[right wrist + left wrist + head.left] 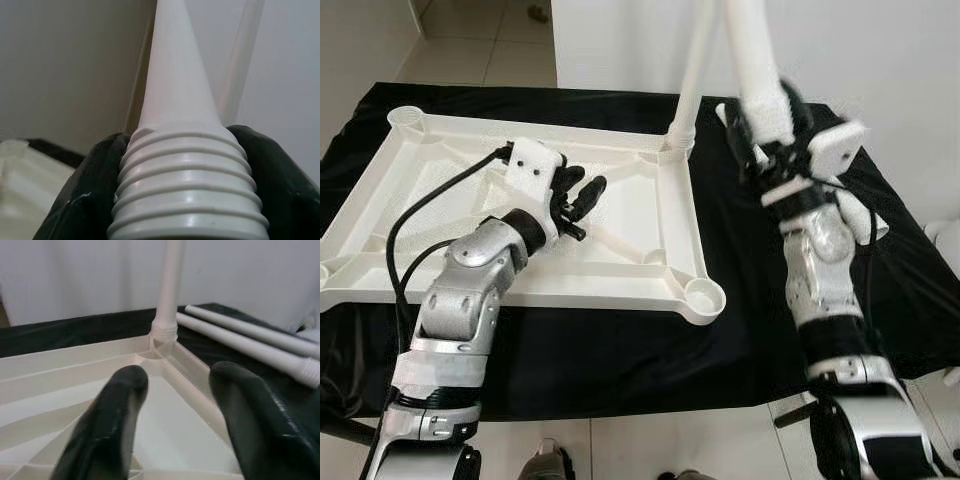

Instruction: Building children table

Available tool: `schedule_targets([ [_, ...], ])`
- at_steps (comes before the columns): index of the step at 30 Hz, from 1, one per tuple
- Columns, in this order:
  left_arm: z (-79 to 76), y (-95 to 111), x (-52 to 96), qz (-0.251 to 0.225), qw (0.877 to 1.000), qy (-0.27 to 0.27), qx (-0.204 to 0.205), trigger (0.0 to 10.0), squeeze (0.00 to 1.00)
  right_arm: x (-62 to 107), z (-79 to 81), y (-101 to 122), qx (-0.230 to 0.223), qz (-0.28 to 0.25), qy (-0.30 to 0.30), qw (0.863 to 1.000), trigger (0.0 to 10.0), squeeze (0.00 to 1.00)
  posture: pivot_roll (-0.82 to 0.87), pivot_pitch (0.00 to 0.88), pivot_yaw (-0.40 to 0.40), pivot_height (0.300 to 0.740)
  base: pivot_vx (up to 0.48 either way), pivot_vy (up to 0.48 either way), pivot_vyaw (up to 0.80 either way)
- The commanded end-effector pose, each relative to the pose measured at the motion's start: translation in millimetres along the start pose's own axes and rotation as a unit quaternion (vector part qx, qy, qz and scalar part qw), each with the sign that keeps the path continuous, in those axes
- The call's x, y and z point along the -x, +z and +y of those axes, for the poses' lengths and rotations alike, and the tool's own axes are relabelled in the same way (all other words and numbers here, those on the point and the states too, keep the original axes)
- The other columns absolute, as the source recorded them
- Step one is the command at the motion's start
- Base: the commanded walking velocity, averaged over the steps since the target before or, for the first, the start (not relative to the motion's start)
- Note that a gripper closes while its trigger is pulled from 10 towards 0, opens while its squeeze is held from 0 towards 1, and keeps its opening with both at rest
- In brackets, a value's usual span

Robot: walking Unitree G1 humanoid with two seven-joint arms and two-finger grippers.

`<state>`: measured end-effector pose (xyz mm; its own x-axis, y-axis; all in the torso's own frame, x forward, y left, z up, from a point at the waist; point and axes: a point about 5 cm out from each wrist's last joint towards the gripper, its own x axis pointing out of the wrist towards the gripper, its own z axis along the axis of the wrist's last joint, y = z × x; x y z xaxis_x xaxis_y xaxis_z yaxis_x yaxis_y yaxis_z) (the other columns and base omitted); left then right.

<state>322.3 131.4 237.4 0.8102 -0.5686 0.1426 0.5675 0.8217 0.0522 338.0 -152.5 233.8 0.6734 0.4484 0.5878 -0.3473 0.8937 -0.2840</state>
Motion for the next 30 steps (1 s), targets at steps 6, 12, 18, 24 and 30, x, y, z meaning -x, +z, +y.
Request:
schedule_targets([
  [6, -26.1, 19, -6.4, -0.034, 0.983, -0.163, 0.077, 10.0, 1.0, 20.5, 12.8, -8, -0.003, 0.028, 0.036, 0.999, 10.0, 0.0, 0.08, 0.039, -0.066, 0.74, 0.0, 0.0, 0.0],
  [12, -34.0, 30, -15.4, -0.049, 0.97, -0.193, 0.14, 10.0, 1.0, 31.3, 22.5, -14, -0.011, 0.049, 0.05, 0.998, 10.0, 0.0, 0.07, 0.048, -0.072, 0.74, 0.0, 0.0, 0.0],
  [18, -37.0, 32, -21.2, -0.031, 0.962, -0.207, 0.177, 10.0, 0.0, 34.8, 28.9, -16, -0.014, 0.057, 0.057, 0.997, 10.0, 0.0, 0.06, 0.052, -0.064, 0.74, 0.0, 0.0, 0.0],
  [24, -37.7, 17, -29.9, 0.029, 0.963, -0.18, 0.196, 10.0, 0.0, 31.2, 36.5, -14, -0.021, 0.053, 0.066, 0.996, 10.0, 0.0, 0.05, 0.054, -0.062, 0.74, 0.0, 0.0, 0.0],
  [30, -36.1, 8, -37.9, 0.065, 0.963, -0.148, 0.216, 10.0, 0.0, 27.9, 49.9, -15, -0.031, 0.052, 0.086, 0.994, 10.0, 0.0, 0.06, 0.059, -0.064, 0.74, 0.0, 0.0, 0.0],
])
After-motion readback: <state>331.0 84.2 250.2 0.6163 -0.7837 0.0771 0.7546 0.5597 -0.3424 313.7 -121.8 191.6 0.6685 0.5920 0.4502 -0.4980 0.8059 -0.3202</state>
